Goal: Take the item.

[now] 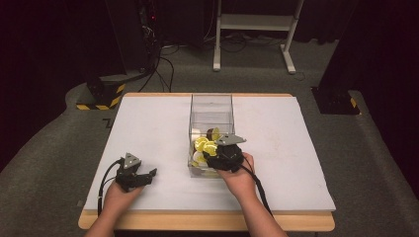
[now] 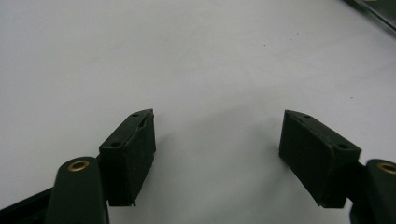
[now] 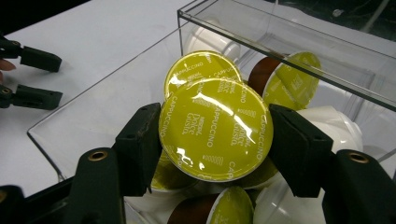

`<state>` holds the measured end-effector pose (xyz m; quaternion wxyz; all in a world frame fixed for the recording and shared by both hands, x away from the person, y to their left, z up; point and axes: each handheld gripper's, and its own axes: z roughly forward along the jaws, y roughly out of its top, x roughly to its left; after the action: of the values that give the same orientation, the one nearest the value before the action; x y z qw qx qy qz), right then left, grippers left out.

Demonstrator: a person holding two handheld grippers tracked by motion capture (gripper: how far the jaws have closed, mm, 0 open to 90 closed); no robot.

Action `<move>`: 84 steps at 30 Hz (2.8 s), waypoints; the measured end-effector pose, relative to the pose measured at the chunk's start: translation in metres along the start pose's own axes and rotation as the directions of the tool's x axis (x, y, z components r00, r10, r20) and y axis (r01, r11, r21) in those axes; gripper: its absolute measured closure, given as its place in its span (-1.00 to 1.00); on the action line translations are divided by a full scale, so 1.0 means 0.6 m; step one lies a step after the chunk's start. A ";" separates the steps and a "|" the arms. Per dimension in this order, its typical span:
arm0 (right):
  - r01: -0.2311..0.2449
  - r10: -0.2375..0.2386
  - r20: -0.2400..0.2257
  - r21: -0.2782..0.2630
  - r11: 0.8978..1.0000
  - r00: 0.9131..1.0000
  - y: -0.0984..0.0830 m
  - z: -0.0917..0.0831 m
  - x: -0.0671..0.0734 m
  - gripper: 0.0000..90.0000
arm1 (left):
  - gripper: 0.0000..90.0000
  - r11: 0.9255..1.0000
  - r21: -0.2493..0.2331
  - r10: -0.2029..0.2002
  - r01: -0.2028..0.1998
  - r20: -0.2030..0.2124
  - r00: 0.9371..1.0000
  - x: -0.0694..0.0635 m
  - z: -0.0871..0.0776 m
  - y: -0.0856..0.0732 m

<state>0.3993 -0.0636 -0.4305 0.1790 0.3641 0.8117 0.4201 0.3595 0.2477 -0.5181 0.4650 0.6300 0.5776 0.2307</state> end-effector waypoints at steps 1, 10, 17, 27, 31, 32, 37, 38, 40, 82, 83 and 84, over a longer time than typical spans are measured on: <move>-0.001 0.001 0.000 -0.004 1.000 1.000 -0.001 -0.001 0.000 -0.16 | -0.39 1.000 0.000 0.000 0.000 0.000 1.000 0.000 0.000 0.000; -0.018 0.017 -0.016 -0.064 0.998 1.000 -0.009 -0.013 -0.001 -0.16 | -0.39 1.000 -0.006 -0.005 0.005 0.000 1.000 -0.001 0.001 0.000; -0.008 0.007 -0.012 -0.085 0.996 1.000 -0.010 -0.023 0.001 -0.15 | -0.39 1.000 -0.009 -0.006 0.006 -0.001 1.000 -0.001 0.001 -0.001; -0.030 0.030 -0.007 -0.121 0.992 1.000 -0.012 -0.037 -0.006 -0.15 | -0.39 1.000 -0.008 -0.005 0.005 -0.001 1.000 -0.001 0.001 0.000; -0.031 0.031 -0.006 -0.125 0.992 1.000 -0.014 -0.040 -0.008 -0.15 | -0.39 1.000 -0.008 -0.006 0.006 -0.001 1.000 -0.001 0.001 0.000; -0.030 0.029 -0.006 -0.127 0.991 1.000 -0.014 -0.041 -0.008 -0.15 | -0.39 1.000 -0.009 -0.006 0.006 -0.001 1.000 -0.001 0.001 0.000; -0.028 0.027 -0.003 -0.135 0.990 1.000 -0.014 -0.045 -0.010 -0.15 | -0.39 1.000 -0.008 -0.006 0.006 -0.001 1.000 -0.001 0.001 0.000; -0.031 0.030 -0.004 -0.137 0.990 1.000 -0.014 -0.046 -0.010 -0.15 | -0.39 1.000 -0.008 -0.006 0.006 -0.001 1.000 -0.001 0.001 0.000; -0.029 0.029 -0.002 -0.143 0.989 1.000 -0.013 -0.048 -0.011 -0.15 | -0.39 1.000 -0.008 -0.006 0.006 -0.001 1.000 -0.001 0.001 0.000; -0.034 0.046 0.045 -0.239 0.970 0.998 -0.002 -0.096 -0.041 -0.15 | -0.39 1.000 -0.010 -0.004 0.004 -0.003 1.000 -0.001 0.000 -0.001; -0.035 0.047 0.045 -0.240 0.970 0.998 -0.002 -0.096 -0.042 -0.15 | -0.39 1.000 -0.012 -0.006 0.006 -0.003 1.000 -0.002 0.000 -0.001; -0.035 0.047 0.045 -0.241 0.970 0.998 -0.002 -0.097 -0.043 -0.15 | -0.39 1.000 -0.010 -0.003 0.003 -0.003 1.000 -0.001 0.000 -0.001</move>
<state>0.3815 -0.1154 -0.3978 0.2334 0.3670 0.7426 0.5093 0.3591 0.2468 -0.5183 0.4678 0.6263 0.5781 0.2337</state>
